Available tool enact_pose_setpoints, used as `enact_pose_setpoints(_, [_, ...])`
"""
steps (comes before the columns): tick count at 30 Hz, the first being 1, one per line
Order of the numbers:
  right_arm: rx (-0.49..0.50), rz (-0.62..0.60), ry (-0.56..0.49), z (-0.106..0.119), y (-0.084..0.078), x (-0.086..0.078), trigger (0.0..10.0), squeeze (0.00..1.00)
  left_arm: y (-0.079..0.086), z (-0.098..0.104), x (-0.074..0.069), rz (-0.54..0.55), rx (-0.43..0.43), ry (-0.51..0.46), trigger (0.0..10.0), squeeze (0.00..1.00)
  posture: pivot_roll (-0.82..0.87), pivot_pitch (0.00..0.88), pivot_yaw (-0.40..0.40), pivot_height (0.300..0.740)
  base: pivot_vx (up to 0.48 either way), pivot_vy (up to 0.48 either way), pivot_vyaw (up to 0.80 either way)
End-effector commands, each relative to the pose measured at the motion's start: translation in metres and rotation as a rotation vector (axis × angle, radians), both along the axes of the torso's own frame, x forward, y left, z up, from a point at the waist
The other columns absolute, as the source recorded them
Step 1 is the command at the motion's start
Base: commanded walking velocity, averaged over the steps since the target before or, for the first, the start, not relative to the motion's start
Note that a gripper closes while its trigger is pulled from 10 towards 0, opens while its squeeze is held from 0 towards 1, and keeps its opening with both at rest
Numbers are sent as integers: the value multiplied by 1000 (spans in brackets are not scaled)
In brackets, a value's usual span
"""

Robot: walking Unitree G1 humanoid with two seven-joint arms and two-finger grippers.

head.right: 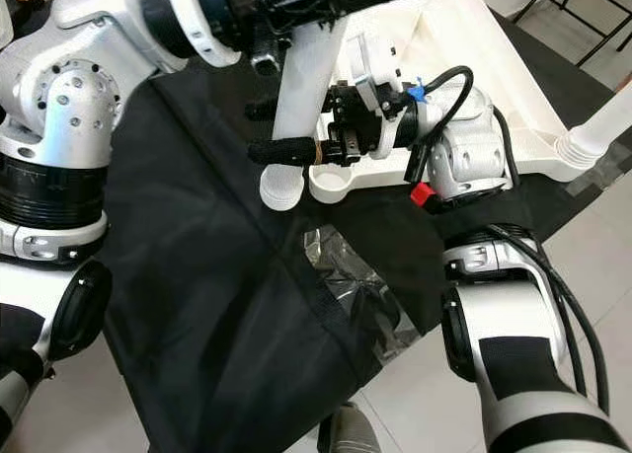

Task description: Building children table

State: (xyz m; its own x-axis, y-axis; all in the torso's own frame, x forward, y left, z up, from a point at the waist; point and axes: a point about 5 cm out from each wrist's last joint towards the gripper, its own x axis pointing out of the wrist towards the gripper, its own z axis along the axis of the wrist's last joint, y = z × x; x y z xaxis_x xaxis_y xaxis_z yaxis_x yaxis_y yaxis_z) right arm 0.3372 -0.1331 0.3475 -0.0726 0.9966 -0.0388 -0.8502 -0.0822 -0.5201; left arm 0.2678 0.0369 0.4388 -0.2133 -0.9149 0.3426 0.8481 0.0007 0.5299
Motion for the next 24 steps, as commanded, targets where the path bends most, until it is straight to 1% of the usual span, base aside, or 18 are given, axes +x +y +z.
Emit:
enact_pose_setpoints(1, [36,108,-74,15,12,-13,0,0,-18,-11,-7,-96,52,24,0,0,84,281,-8,740,0,0,0])
enact_pose_setpoints(2, [49,103,-72,15,13,-13,0,0,-19,-11,-7,-92,45,28,2314,0,81,276,-9,740,0,0,0])
enact_pose_setpoints(3, [49,103,-72,15,13,-13,0,0,-19,-11,-7,-92,45,28,2314,0,81,276,-9,740,0,0,0])
enact_pose_setpoints(4, [62,65,-85,16,13,-11,0,0,-18,-10,-4,-58,23,42,6863,0,75,273,-13,740,0,0,0])
enact_pose_setpoints(5, [70,37,-96,16,13,-10,0,0,-17,-9,-2,-34,8,53,6863,0,74,272,-14,740,0,0,0])
enact_pose_setpoints(6, [84,13,-97,16,13,-8,0,0,-16,-7,1,-17,-22,78,10000,1000,74,272,-14,740,0,0,0])
enact_pose_setpoints(7, [84,13,-97,16,13,-8,0,0,-16,-7,1,-17,-22,78,10000,1000,74,272,-14,740,0,0,0])
enact_pose_setpoints(8, [104,-44,-107,17,14,-5,0,0,-11,-4,3,12,-52,85,10000,1000,71,271,-15,740,0,0,0])
enact_pose_setpoints(11, [170,-174,-104,18,10,3,0,0,16,8,13,104,-184,113,10000,1000,62,274,-21,740,0,0,0])
enact_pose_setpoints(12, [170,-174,-104,18,10,3,0,0,16,8,13,104,-184,113,10000,1000,62,274,-21,740,0,0,0])
enact_pose_setpoints(16, [199,-231,-93,19,4,5,0,0,47,21,20,162,-269,116,10000,1000,63,277,-25,740,0,0,0])
enact_pose_setpoints(17, [199,-231,-93,19,4,5,0,0,47,21,20,162,-269,116,10000,1000,63,277,-25,740,0,0,0])
enact_pose_setpoints(19, [199,-242,-96,20,2,6,0,0,70,28,21,218,-310,105,10000,1000,62,278,-27,740,0,0,0])
enact_pose_setpoints(20, [199,-242,-96,20,2,6,0,0,70,28,21,218,-310,105,10000,1000,62,278,-27,740,0,0,0])
enact_pose_setpoints(21, [204,-247,-98,21,1,6,0,0,84,31,21,266,-332,96,10000,1000,62,278,-27,740,0,0,0])
enact_pose_setpoints(22, [213,-262,-102,23,-1,7,0,0,104,36,19,344,-360,79,10000,1000,57,282,-30,740,0,0,0])
enact_pose_setpoints(23, [213,-262,-102,23,-1,7,0,0,104,36,19,344,-360,79,10000,1000,57,282,-30,740,0,0,0])
enact_pose_setpoints(24, [237,-300,-112,28,-4,10,0,0,143,43,14,506,-426,62,10000,1000,50,284,-33,740,0,0,0])
